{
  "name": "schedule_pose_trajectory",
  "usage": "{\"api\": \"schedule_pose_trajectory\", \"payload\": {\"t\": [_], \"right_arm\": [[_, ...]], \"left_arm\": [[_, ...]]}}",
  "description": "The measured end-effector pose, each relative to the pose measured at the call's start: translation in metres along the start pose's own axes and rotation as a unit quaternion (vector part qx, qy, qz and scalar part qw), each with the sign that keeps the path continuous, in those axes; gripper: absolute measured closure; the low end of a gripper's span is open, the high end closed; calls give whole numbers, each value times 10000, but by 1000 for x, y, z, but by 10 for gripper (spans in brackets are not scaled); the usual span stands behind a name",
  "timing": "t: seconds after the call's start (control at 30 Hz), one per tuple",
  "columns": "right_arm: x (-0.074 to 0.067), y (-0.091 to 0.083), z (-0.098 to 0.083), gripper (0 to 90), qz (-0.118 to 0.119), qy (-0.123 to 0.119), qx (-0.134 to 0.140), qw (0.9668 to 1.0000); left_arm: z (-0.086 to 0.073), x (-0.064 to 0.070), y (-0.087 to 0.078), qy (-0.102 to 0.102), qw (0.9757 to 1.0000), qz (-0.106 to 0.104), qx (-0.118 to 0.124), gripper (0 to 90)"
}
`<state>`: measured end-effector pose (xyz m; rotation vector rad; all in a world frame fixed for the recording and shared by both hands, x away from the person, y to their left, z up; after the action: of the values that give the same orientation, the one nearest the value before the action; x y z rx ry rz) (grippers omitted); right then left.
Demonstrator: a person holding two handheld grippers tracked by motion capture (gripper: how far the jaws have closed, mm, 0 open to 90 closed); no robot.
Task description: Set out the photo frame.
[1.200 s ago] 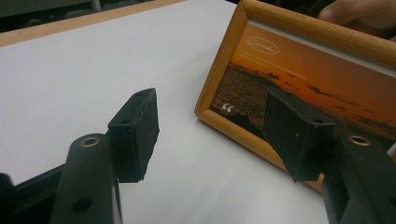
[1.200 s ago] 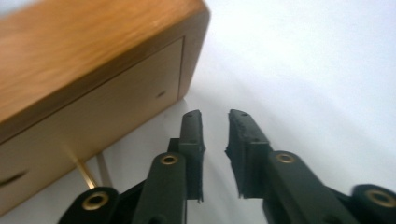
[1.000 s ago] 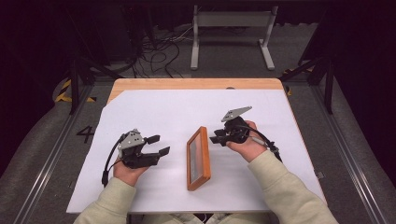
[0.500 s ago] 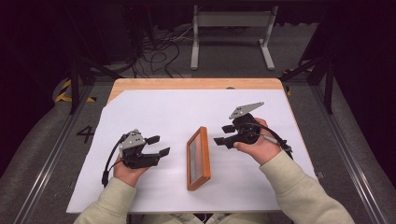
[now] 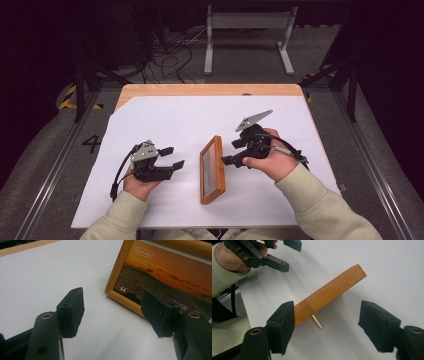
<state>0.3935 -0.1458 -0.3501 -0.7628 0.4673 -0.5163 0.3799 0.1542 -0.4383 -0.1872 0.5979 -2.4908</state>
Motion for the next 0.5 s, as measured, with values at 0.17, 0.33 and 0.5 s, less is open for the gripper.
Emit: {"api": "schedule_pose_trajectory", "payload": {"t": [0.17,0.33,0.5], "right_arm": [[-3,16,-1,168,89,214,-131,9996],[-5,26,0,132,280,391,-258,9985],[-10,38,-1,120,325,420,-482,9974]], "left_arm": [[0,0,-1,-54,10000,14,0,352],[0,0,-1,-25,10000,12,3,352],[0,0,-1,-36,10000,7,-5,352]]}}
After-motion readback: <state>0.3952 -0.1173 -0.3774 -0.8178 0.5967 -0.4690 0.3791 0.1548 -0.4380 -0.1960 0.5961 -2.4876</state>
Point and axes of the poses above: each handheld gripper's, and its own axes: y roughly forward along the jaws, z roughly out of its top, x roughly to its right, the point moved 2 cm from there along y, roughly forward along the jaws, and after that the axes turned 5 degrees about y, right-handed, at the moved point
